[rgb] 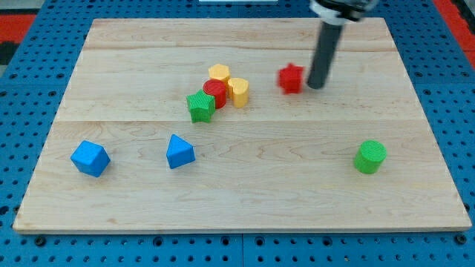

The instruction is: Slide the red star on top of yellow hexagon

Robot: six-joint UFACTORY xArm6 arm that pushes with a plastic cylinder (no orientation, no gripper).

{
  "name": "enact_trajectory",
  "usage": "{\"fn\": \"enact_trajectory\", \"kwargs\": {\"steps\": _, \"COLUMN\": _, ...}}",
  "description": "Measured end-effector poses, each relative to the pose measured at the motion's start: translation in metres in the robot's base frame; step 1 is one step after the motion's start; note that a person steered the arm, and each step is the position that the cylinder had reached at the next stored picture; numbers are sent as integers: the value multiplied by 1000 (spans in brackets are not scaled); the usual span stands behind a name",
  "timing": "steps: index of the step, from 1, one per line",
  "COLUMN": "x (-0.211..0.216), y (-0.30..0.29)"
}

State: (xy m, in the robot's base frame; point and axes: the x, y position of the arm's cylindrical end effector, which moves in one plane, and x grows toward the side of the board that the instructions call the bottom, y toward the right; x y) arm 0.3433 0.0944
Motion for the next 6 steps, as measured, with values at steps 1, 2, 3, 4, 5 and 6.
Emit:
{"fn": "enact_trajectory", "kwargs": {"steps": 1, "x": -12, "y": -63}}
{"fn": "enact_trajectory", "kwargs": {"steps": 2, "x": -20, "y": -15}}
{"fn": "enact_trajectory", "kwargs": {"steps": 3, "x": 25, "y": -45}}
{"fn": "enact_trajectory", "kwargs": {"steps": 4, "x": 38, "y": -79}}
{"fn": "enact_trajectory", "kwargs": {"steps": 5, "x": 17, "y": -93}}
{"fn": "enact_trajectory", "kwargs": {"steps": 6, "x": 15, "y": -72}}
